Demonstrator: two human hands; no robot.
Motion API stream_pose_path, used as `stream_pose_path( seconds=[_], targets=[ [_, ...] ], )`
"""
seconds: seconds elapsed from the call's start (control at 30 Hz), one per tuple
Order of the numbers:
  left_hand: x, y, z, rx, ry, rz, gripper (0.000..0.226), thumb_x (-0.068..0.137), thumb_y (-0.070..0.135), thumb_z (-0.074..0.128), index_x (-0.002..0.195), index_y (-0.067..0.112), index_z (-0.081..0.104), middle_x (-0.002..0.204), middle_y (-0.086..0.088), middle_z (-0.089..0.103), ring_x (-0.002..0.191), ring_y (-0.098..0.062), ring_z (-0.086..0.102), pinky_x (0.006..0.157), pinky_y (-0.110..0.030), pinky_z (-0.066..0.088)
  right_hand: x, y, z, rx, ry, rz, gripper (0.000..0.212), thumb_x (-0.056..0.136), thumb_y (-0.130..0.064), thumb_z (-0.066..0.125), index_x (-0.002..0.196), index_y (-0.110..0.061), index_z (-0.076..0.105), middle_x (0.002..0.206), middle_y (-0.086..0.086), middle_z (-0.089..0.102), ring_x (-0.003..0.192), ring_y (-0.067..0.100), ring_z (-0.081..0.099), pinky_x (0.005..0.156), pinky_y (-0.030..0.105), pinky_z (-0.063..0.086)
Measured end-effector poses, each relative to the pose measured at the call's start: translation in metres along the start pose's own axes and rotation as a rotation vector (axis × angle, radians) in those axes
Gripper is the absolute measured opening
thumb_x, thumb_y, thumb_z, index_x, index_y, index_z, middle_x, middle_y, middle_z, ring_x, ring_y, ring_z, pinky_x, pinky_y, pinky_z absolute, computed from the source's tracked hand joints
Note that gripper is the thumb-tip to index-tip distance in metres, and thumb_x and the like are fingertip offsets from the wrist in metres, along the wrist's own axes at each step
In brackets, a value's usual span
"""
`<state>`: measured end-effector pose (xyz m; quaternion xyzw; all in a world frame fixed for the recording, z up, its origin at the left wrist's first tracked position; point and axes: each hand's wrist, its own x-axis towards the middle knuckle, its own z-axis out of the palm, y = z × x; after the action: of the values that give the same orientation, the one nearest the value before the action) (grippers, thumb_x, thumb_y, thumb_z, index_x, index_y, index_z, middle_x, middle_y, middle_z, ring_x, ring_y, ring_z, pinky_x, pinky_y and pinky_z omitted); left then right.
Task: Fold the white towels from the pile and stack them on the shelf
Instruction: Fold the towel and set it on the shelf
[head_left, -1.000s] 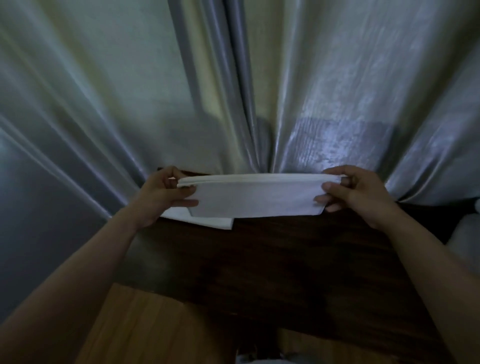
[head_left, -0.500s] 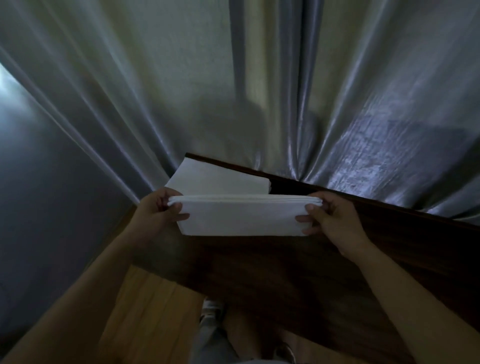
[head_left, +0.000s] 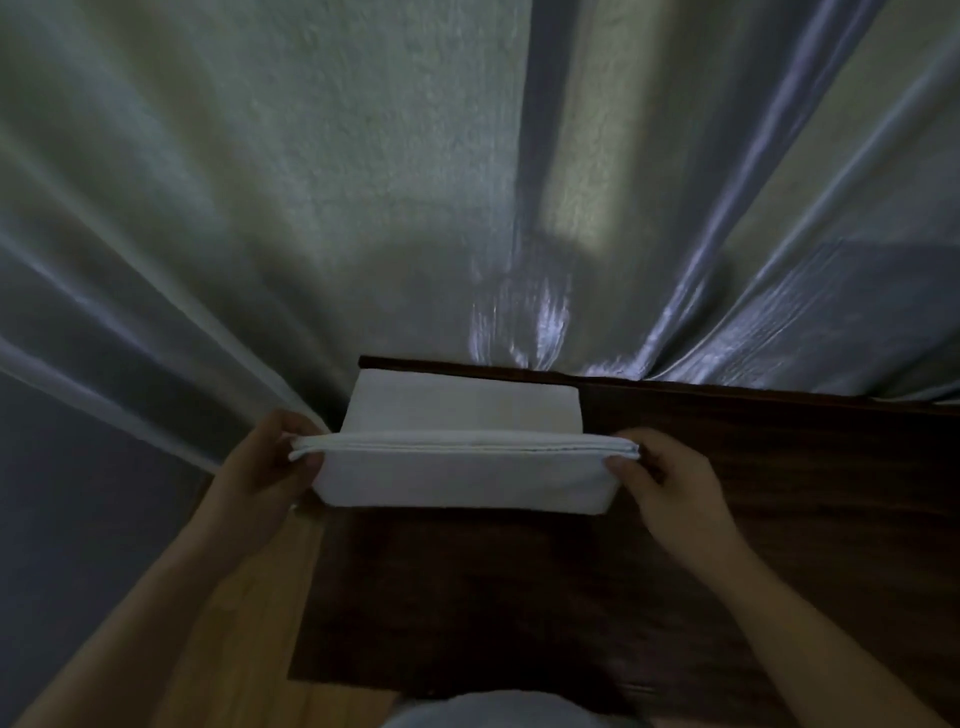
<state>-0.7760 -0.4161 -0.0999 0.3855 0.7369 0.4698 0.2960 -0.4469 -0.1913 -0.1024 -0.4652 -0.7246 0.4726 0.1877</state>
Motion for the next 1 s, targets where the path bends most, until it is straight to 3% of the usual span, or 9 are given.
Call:
stream_pose_path(
  seconds=[0.13,0.2,0.27,0.37,0.5,0.63,0.73,0.87,1.0],
  targets=[
    [0.034,-0.011,-0.009,-0.031,-0.045,-0.055,0.039,0.081,0.046,0.064,0.101,0.013,0.057,0.090,-0.005,0.063,0.079,-0.023,0.067,0.061,-0.035,0.057,0.018,-0.004,0.014,0.003,0.038,0.049,0.016,0.096,-0.009,0.067,0.096,-0.024,0.068,0.087,-0.013,0.072,0.081,-0.014,0.064,0.069,0.004,0.046],
    [0.060,-0.017,0.000,-0.125,-0.036,-0.158,0.030,0.091,0.034,0.067,0.105,0.010,0.056,0.092,-0.009,0.062,0.078,-0.026,0.066,0.060,-0.042,0.056,0.041,0.000,0.022,-0.005,0.064,0.110,0.003,0.096,-0.017,0.068,0.094,-0.019,0.069,0.088,-0.008,0.072,0.074,-0.010,0.063,0.065,0.008,0.047],
    [0.091,-0.030,0.014,-0.160,0.046,-0.249,0.012,0.097,0.023,0.065,0.106,0.016,0.060,0.098,-0.004,0.064,0.086,-0.021,0.065,0.069,-0.043,0.055,0.069,0.012,0.035,0.032,0.099,0.207,0.015,0.095,-0.024,0.070,0.093,-0.009,0.072,0.087,0.001,0.073,0.074,0.002,0.063,0.068,0.022,0.049],
    [0.136,-0.058,0.034,-0.139,0.115,-0.341,0.030,0.094,0.034,0.069,0.119,0.020,0.061,0.114,-0.003,0.065,0.100,-0.021,0.064,0.081,-0.043,0.054,0.109,0.028,0.058,0.164,0.162,0.369,0.031,0.093,-0.031,0.072,0.091,0.000,0.072,0.084,0.010,0.071,0.074,0.017,0.060,0.064,0.033,0.050],
    [0.166,-0.082,0.052,-0.163,0.124,-0.507,0.046,0.089,0.042,0.074,0.122,0.013,0.063,0.125,-0.005,0.064,0.111,-0.026,0.061,0.099,-0.047,0.051,0.137,0.048,0.077,0.237,0.144,0.539,0.030,0.089,-0.034,0.077,0.101,-0.007,0.075,0.103,0.010,0.075,0.095,0.024,0.071,0.089,0.046,0.060],
    [0.155,-0.090,0.057,0.089,0.142,-0.456,0.038,0.095,0.042,0.066,0.088,0.005,0.060,0.083,-0.005,0.060,0.077,-0.017,0.058,0.076,-0.032,0.044,0.135,0.064,0.085,0.049,0.127,0.583,0.045,0.089,-0.041,0.075,0.100,0.003,0.075,0.103,0.019,0.074,0.099,0.034,0.071,0.091,0.052,0.058],
    [0.137,-0.091,0.056,0.344,-0.008,-0.489,0.052,0.101,0.049,0.051,0.068,0.009,0.046,0.063,-0.006,0.046,0.063,-0.024,0.050,0.059,-0.029,0.032,0.123,0.059,0.089,-0.178,0.080,0.539,0.050,0.097,-0.046,0.059,0.109,0.003,0.069,0.111,0.020,0.070,0.106,0.038,0.066,0.086,0.041,0.054],
    [0.121,-0.089,0.069,0.531,0.072,-0.435,0.041,0.107,0.041,0.038,0.093,0.004,0.046,0.081,-0.014,0.053,0.077,-0.031,0.053,0.070,-0.037,0.038,0.107,0.051,0.102,-0.288,0.091,0.469,0.036,0.107,-0.033,0.041,0.124,-0.002,0.047,0.116,0.026,0.063,0.108,0.044,0.062,0.078,0.035,0.040],
    [0.113,-0.088,0.076,0.551,0.154,-0.378,0.040,0.108,0.038,0.035,0.107,0.000,0.045,0.080,-0.013,0.054,0.072,-0.031,0.056,0.064,-0.038,0.039,0.101,0.052,0.111,-0.335,0.108,0.392,0.031,0.109,-0.029,0.035,0.130,-0.006,0.040,0.109,0.027,0.065,0.099,0.046,0.065,0.075,0.038,0.045]
  ],
)
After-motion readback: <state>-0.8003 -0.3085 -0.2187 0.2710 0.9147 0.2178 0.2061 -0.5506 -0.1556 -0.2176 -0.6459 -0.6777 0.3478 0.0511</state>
